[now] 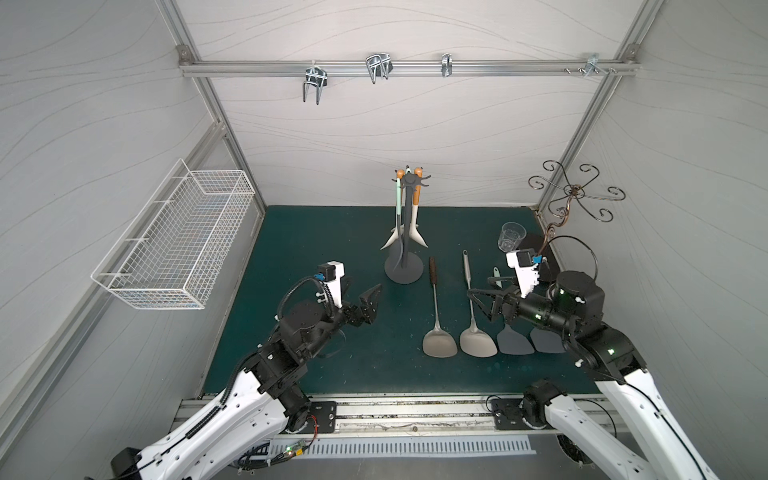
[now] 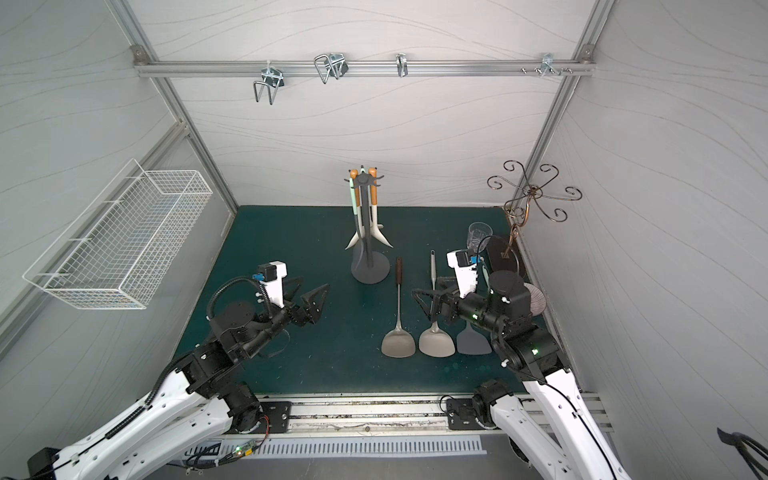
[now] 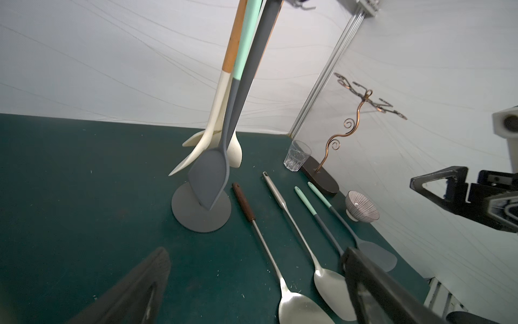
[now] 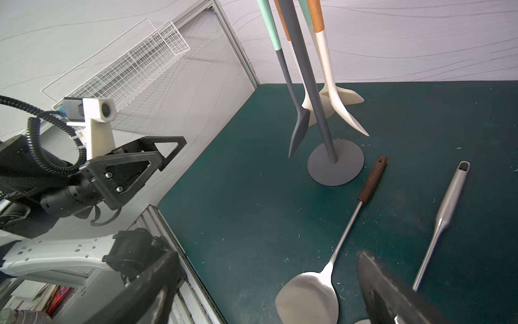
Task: Take the spatula off the kitchen utensil rack
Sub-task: Take off the spatula from the rack.
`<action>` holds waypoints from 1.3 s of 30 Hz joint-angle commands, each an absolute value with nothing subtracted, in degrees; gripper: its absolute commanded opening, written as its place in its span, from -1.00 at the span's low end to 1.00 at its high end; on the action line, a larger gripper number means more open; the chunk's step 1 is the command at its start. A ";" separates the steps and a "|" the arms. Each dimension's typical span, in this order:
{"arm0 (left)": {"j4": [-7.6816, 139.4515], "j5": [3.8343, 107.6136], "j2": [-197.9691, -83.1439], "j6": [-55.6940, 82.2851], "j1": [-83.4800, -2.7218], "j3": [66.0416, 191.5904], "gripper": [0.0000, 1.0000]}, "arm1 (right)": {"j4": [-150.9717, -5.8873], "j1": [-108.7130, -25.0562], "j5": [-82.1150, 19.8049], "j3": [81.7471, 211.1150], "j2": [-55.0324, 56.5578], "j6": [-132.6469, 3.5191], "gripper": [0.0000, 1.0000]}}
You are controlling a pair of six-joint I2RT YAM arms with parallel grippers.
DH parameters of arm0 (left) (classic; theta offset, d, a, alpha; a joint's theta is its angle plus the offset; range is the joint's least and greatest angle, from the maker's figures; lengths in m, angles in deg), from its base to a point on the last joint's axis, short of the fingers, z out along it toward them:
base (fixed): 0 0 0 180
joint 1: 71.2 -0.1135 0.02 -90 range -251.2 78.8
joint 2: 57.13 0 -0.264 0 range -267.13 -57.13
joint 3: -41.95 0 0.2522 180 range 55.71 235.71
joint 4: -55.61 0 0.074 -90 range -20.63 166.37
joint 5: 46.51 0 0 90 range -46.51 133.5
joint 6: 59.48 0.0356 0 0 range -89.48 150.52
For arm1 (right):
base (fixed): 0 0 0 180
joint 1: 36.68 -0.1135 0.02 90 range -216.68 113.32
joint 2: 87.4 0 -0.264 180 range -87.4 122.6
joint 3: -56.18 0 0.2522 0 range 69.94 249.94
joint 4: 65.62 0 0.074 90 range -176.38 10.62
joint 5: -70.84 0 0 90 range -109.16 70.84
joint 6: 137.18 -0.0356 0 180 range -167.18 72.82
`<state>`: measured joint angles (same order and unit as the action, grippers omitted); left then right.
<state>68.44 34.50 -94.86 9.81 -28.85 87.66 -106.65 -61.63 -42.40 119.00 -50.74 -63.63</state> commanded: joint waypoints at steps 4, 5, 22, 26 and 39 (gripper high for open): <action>61.24 40.52 -104.02 10.95 -34.01 92.35 0.99 | -100.79 -61.99 -41.43 115.78 -50.41 -63.20 0.98; 60.54 42.48 -105.21 10.58 -35.72 92.95 0.99 | -100.61 -61.99 -40.90 115.50 -50.16 -63.35 0.98; 40.89 77.31 -126.85 9.85 -55.75 101.25 0.73 | -85.25 -61.82 -31.61 106.54 -47.20 -72.20 0.98; 38.81 80.98 -132.60 11.47 -57.28 104.94 0.66 | -84.06 -61.73 -31.33 104.86 -46.45 -71.51 0.98; 34.91 85.08 -145.22 17.37 -57.84 115.48 0.53 | -78.31 -61.74 -32.40 101.45 -45.08 -71.54 0.98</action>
<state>39.39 82.96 -143.15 14.42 -57.55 111.83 -81.82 -61.63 -31.67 101.73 -45.58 -71.39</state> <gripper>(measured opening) 0.764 0.989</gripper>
